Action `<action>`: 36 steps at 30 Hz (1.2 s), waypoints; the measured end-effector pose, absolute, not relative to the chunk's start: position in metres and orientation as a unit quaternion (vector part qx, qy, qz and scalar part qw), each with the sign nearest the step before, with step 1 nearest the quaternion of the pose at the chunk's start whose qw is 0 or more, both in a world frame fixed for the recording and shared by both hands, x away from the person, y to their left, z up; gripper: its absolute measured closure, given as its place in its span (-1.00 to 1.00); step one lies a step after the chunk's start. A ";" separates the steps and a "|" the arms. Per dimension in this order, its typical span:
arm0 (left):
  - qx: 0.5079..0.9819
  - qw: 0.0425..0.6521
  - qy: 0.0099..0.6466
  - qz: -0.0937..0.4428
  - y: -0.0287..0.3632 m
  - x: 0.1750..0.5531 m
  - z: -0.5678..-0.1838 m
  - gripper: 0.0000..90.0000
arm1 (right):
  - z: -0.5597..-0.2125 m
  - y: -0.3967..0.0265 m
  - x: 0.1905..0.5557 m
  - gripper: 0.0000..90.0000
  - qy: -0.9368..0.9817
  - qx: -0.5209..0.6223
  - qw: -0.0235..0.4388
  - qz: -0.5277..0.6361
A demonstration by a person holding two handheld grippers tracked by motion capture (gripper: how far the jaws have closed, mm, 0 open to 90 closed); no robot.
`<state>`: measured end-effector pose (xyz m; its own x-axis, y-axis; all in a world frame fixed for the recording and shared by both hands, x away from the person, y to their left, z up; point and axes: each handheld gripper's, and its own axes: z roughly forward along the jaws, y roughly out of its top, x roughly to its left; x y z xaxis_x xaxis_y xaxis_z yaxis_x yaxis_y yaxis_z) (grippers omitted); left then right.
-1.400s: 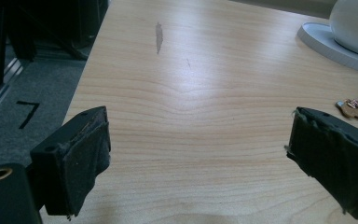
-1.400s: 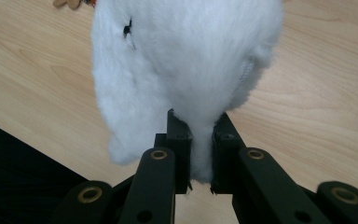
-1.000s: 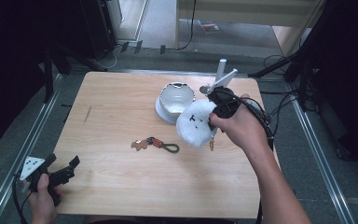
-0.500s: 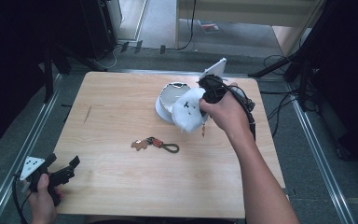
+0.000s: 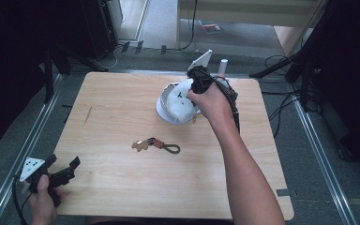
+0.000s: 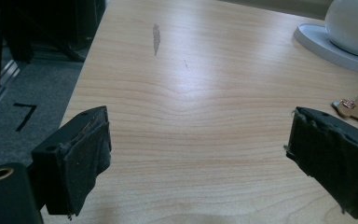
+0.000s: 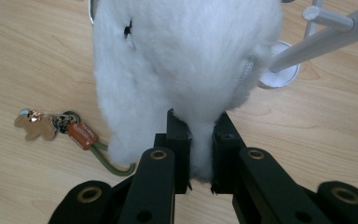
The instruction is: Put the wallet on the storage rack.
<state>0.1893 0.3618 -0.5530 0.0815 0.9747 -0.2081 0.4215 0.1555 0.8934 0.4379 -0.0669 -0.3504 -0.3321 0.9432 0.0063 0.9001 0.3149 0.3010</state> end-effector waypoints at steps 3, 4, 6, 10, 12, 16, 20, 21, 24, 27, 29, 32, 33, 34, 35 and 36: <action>0.575 0.459 0.606 0.302 0.362 0.189 -0.553 -0.85 | -0.354 -0.063 0.442 0.84 0.806 0.572 0.093 0.118; 0.575 0.459 0.606 0.302 0.362 0.189 -0.553 -0.85 | -0.355 -0.062 0.444 0.84 0.806 0.573 0.093 0.117; 0.575 0.460 0.606 0.302 0.362 0.189 -0.553 -0.85 | -0.357 -0.060 0.447 0.84 0.804 0.574 0.098 0.116; 0.575 0.460 0.605 0.302 0.362 0.189 -0.553 -0.85 | -0.360 -0.059 0.452 0.84 0.802 0.577 0.106 0.111; 0.575 0.459 0.606 0.302 0.362 0.189 -0.553 -0.85 | -0.361 -0.057 0.454 0.84 0.803 0.575 0.113 0.109; 0.576 0.460 0.605 0.303 0.362 0.189 -0.553 -0.85 | -0.363 -0.052 0.455 0.83 0.808 0.566 0.121 0.110; 0.574 0.460 0.605 0.303 0.361 0.189 -0.553 -0.85 | -0.366 -0.046 0.456 0.83 0.812 0.559 0.128 0.113; 0.575 0.460 0.605 0.304 0.361 0.189 -0.553 -0.85 | -0.367 -0.045 0.456 0.83 0.811 0.559 0.130 0.113; 0.575 0.460 0.605 0.303 0.361 0.189 -0.553 -0.85 | -0.368 -0.043 0.457 0.83 0.811 0.558 0.137 0.115; 0.575 0.459 0.605 0.304 0.361 0.189 -0.553 -0.85 | -0.370 -0.040 0.458 0.83 0.812 0.554 0.141 0.113; 0.576 0.459 0.604 0.303 0.361 0.188 -0.553 -0.85 | -0.372 -0.038 0.458 0.82 0.813 0.554 0.144 0.109; 0.576 0.459 0.604 0.303 0.361 0.188 -0.553 -0.85 | -0.374 -0.039 0.460 0.82 0.811 0.556 0.145 0.107; 0.577 0.459 0.604 0.303 0.361 0.188 -0.553 -0.85 | -0.376 -0.039 0.460 0.82 0.811 0.556 0.146 0.105; 0.577 0.459 0.604 0.303 0.361 0.188 -0.553 -0.85 | -0.377 -0.040 0.461 0.81 0.810 0.558 0.145 0.104; 0.577 0.459 0.604 0.303 0.361 0.188 -0.553 -0.85 | -0.378 -0.041 0.461 0.81 0.810 0.559 0.146 0.103; 0.577 0.459 0.604 0.303 0.361 0.188 -0.553 -0.85 | -0.379 -0.041 0.462 0.80 0.809 0.560 0.147 0.102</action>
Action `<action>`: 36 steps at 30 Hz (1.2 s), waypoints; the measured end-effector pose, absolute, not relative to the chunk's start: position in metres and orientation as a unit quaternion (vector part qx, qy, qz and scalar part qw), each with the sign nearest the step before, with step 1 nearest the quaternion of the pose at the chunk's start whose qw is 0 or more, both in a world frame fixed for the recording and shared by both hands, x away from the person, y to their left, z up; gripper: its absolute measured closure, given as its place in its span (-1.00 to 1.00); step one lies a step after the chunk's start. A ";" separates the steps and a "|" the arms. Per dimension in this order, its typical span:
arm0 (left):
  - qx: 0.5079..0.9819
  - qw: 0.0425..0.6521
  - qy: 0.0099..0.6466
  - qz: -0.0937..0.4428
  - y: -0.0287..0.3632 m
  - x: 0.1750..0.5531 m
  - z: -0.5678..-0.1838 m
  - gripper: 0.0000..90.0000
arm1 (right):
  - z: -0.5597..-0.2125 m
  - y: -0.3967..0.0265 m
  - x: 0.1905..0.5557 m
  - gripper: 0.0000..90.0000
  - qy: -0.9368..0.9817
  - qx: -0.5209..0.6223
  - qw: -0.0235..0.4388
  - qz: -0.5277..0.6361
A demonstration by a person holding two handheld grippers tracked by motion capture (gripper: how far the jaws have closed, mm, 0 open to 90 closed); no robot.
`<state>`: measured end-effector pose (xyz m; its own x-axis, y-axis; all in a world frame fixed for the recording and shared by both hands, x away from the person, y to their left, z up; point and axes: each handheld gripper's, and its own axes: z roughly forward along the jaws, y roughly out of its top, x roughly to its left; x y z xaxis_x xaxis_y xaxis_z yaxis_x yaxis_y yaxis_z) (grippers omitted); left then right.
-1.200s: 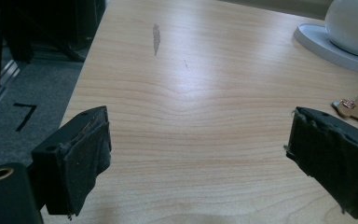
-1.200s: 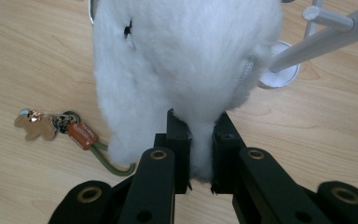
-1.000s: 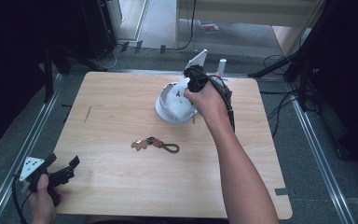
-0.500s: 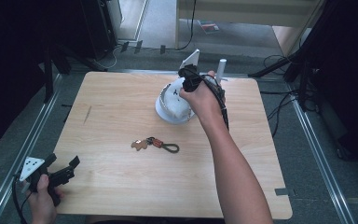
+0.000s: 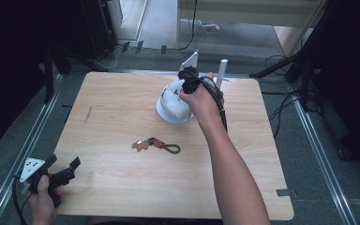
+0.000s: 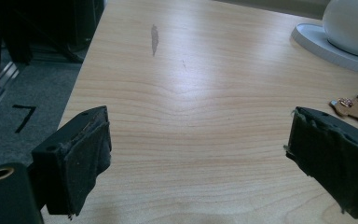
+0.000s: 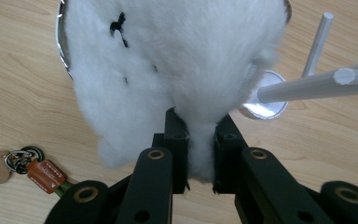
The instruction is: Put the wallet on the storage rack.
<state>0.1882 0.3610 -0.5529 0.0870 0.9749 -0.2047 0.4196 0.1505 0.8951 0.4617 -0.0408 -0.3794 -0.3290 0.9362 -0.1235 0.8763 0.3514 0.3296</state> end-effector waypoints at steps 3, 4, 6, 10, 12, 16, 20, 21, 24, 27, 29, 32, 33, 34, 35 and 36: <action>0.578 0.459 0.604 0.302 0.361 0.188 -0.553 -0.85 | -0.383 -0.043 0.462 0.78 0.808 0.562 0.145 0.102; 0.578 0.459 0.604 0.302 0.361 0.188 -0.553 -0.85 | -0.383 -0.043 0.462 0.77 0.808 0.561 0.145 0.105; 0.579 0.458 0.603 0.302 0.361 0.188 -0.553 -0.85 | -0.383 -0.046 0.462 0.75 0.808 0.560 0.142 0.115; 0.579 0.457 0.603 0.303 0.361 0.188 -0.553 -0.85 | -0.377 -0.050 0.458 0.79 0.807 0.556 0.144 0.138; 0.580 0.457 0.602 0.303 0.361 0.188 -0.553 -0.85 | -0.374 -0.051 0.456 0.80 0.808 0.550 0.156 0.141; 0.581 0.457 0.602 0.303 0.361 0.188 -0.553 -0.85 | -0.369 -0.051 0.454 0.80 0.815 0.532 0.179 0.142; 0.581 0.457 0.602 0.303 0.361 0.188 -0.553 -0.85 | -0.370 -0.051 0.453 0.80 0.818 0.526 0.190 0.131; 0.580 0.457 0.602 0.303 0.361 0.188 -0.553 -0.85 | -0.371 -0.050 0.453 0.80 0.819 0.525 0.193 0.130; 0.580 0.457 0.602 0.303 0.361 0.188 -0.553 -0.85 | -0.374 -0.047 0.453 0.79 0.826 0.510 0.205 0.124; 0.580 0.457 0.602 0.303 0.361 0.188 -0.553 -0.85 | -0.377 -0.040 0.452 0.79 0.829 0.505 0.206 0.124; 0.579 0.458 0.602 0.303 0.361 0.188 -0.553 -0.85 | -0.379 -0.037 0.452 0.79 0.833 0.499 0.209 0.120; 0.579 0.459 0.602 0.303 0.361 0.188 -0.553 -0.85 | -0.381 -0.034 0.453 0.79 0.835 0.494 0.211 0.118; 0.579 0.459 0.602 0.303 0.361 0.188 -0.553 -0.85 | -0.382 -0.033 0.453 0.79 0.835 0.494 0.211 0.116; 0.579 0.459 0.602 0.303 0.361 0.188 -0.553 -0.85 | -0.384 -0.032 0.454 0.79 0.837 0.491 0.213 0.113; 0.579 0.459 0.602 0.303 0.361 0.188 -0.553 -0.85 | -0.385 -0.031 0.454 0.79 0.837 0.493 0.213 0.111; 0.579 0.459 0.602 0.303 0.361 0.188 -0.553 -0.85 | -0.386 -0.030 0.454 0.79 0.836 0.493 0.213 0.109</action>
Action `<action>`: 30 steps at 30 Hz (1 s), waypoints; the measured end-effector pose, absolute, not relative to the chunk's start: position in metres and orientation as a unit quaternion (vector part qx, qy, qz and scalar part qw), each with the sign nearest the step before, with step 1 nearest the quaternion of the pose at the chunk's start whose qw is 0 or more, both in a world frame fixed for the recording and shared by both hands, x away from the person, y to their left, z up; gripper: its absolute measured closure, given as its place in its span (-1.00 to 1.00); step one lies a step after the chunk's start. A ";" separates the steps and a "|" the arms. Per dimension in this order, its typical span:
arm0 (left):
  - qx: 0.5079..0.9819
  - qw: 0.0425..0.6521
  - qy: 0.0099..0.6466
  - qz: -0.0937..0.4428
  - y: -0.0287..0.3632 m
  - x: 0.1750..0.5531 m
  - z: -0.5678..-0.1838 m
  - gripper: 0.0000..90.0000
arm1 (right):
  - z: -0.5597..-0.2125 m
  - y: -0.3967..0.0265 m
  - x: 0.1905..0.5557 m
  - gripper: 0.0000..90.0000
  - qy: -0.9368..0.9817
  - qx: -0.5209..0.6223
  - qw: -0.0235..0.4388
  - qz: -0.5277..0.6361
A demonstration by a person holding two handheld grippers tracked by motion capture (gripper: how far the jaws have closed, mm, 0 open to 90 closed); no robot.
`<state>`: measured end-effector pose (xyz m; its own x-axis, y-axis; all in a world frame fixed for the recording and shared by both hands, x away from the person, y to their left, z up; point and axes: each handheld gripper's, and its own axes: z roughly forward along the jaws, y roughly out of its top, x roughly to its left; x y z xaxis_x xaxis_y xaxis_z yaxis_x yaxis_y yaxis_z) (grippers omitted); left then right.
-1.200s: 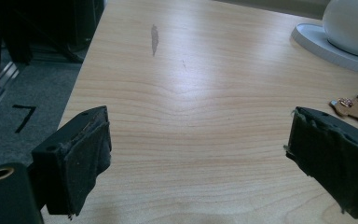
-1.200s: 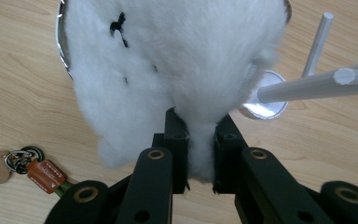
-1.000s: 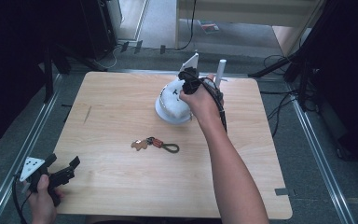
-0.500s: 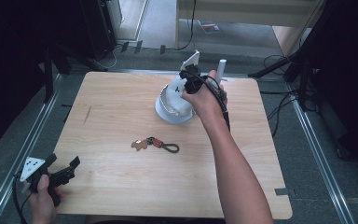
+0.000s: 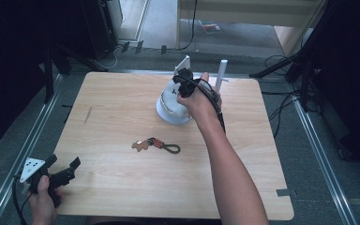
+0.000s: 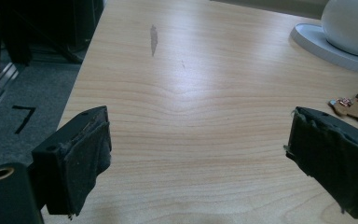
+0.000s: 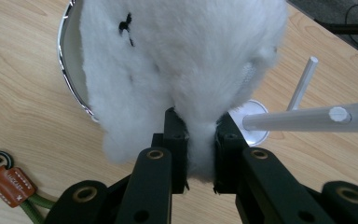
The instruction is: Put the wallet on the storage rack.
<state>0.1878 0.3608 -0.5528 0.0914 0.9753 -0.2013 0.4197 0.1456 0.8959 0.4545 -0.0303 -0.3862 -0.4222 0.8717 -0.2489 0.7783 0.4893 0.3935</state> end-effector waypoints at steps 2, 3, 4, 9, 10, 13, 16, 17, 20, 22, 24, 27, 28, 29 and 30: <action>0.579 0.459 0.602 0.303 0.361 0.188 -0.553 -0.85 | -0.389 -0.030 0.456 0.79 0.836 0.493 0.216 0.107; 0.579 0.459 0.602 0.303 0.361 0.188 -0.553 -0.85 | -0.390 -0.030 0.456 0.79 0.835 0.495 0.216 0.104; 0.579 0.459 0.602 0.303 0.361 0.188 -0.553 -0.85 | -0.392 -0.030 0.457 0.79 0.835 0.495 0.215 0.104; 0.579 0.458 0.602 0.303 0.361 0.188 -0.553 -0.85 | -0.402 -0.036 0.463 0.79 0.830 0.507 0.209 0.104; 0.579 0.458 0.602 0.303 0.361 0.188 -0.553 -0.85 | -0.403 -0.037 0.463 0.79 0.828 0.510 0.208 0.102; 0.579 0.458 0.602 0.303 0.361 0.188 -0.553 -0.85 | -0.408 -0.038 0.465 0.79 0.827 0.513 0.208 0.103; 0.580 0.458 0.602 0.303 0.361 0.188 -0.553 -0.85 | -0.412 -0.038 0.466 0.79 0.826 0.514 0.210 0.102; 0.579 0.458 0.602 0.303 0.361 0.188 -0.553 -0.85 | -0.413 -0.038 0.467 0.78 0.825 0.515 0.209 0.104; 0.581 0.458 0.601 0.303 0.361 0.188 -0.553 -0.85 | -0.415 -0.040 0.468 0.78 0.826 0.513 0.206 0.106; 0.580 0.458 0.602 0.302 0.361 0.188 -0.553 -0.85 | -0.417 -0.041 0.469 0.78 0.827 0.513 0.203 0.107; 0.581 0.458 0.601 0.303 0.361 0.188 -0.553 -0.85 | -0.418 -0.042 0.470 0.78 0.827 0.514 0.201 0.110; 0.581 0.458 0.601 0.303 0.361 0.188 -0.553 -0.85 | -0.420 -0.043 0.472 0.77 0.825 0.517 0.198 0.110; 0.581 0.458 0.601 0.303 0.361 0.188 -0.553 -0.85 | -0.421 -0.043 0.473 0.78 0.827 0.515 0.199 0.109; 0.581 0.458 0.601 0.303 0.361 0.188 -0.553 -0.84 | -0.421 -0.042 0.473 0.78 0.826 0.517 0.199 0.108; 0.581 0.458 0.601 0.303 0.361 0.188 -0.553 -0.84 | -0.422 -0.042 0.473 0.78 0.826 0.516 0.200 0.107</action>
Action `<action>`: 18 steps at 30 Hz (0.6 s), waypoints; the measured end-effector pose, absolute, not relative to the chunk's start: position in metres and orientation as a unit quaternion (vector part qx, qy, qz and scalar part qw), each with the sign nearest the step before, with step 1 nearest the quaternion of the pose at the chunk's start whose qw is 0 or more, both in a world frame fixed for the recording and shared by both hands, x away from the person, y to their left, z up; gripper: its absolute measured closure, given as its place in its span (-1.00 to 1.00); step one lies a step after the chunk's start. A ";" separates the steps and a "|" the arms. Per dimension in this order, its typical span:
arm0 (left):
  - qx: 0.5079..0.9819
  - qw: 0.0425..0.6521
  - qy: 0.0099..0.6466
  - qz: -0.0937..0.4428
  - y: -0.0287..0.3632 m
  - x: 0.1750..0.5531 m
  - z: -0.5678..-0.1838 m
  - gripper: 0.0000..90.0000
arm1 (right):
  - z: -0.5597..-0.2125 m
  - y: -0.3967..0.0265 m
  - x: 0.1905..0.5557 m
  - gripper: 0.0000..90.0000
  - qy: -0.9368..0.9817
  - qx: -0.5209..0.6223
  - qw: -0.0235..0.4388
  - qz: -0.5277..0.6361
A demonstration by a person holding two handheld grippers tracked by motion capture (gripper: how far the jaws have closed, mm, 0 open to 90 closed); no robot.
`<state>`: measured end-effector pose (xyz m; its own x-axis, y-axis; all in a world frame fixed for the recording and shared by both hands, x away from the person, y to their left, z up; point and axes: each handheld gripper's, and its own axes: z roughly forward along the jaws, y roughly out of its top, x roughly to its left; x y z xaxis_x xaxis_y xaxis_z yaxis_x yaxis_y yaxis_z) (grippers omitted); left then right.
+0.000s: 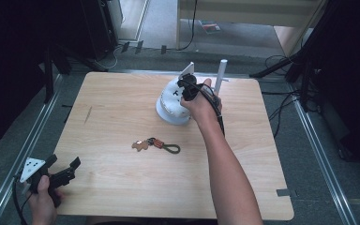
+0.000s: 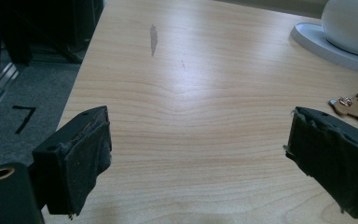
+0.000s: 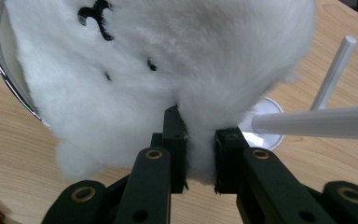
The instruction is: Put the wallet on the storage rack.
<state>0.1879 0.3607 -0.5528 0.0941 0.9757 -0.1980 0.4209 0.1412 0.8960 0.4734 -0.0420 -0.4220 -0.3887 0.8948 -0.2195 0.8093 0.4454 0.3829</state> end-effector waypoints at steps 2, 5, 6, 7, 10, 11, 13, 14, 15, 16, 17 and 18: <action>0.581 0.458 0.601 0.303 0.361 0.188 -0.553 -0.84 | -0.423 -0.041 0.474 0.78 0.826 0.516 0.200 0.106; 0.581 0.458 0.601 0.303 0.361 0.188 -0.553 -0.84 | -0.424 -0.040 0.474 0.78 0.825 0.518 0.199 0.106; 0.581 0.458 0.601 0.303 0.361 0.188 -0.553 -0.84 | -0.424 -0.041 0.474 0.78 0.826 0.517 0.198 0.107; 0.581 0.458 0.601 0.303 0.361 0.188 -0.553 -0.84 | -0.424 -0.041 0.474 0.78 0.826 0.518 0.196 0.107; 0.581 0.459 0.601 0.301 0.361 0.188 -0.553 -0.84 | -0.424 -0.042 0.475 0.72 0.826 0.519 0.192 0.107; 0.581 0.459 0.601 0.301 0.361 0.188 -0.553 -0.84 | -0.423 -0.042 0.475 0.66 0.825 0.521 0.189 0.109; 0.581 0.459 0.601 0.302 0.361 0.188 -0.553 -0.84 | -0.422 -0.045 0.476 0.47 0.823 0.526 0.182 0.114; 0.581 0.459 0.601 0.301 0.361 0.188 -0.553 -0.84 | -0.421 -0.046 0.476 0.40 0.822 0.528 0.179 0.115; 0.582 0.459 0.601 0.300 0.361 0.188 -0.553 -0.84 | -0.420 -0.048 0.476 0.30 0.821 0.531 0.172 0.123; 0.582 0.458 0.602 0.299 0.361 0.188 -0.553 -0.84 | -0.420 -0.050 0.476 0.22 0.819 0.533 0.167 0.127; 0.580 0.459 0.603 0.300 0.361 0.188 -0.553 -0.84 | -0.418 -0.052 0.476 0.15 0.819 0.534 0.158 0.137; 0.580 0.459 0.603 0.300 0.361 0.188 -0.553 -0.84 | -0.417 -0.054 0.475 0.13 0.818 0.536 0.153 0.142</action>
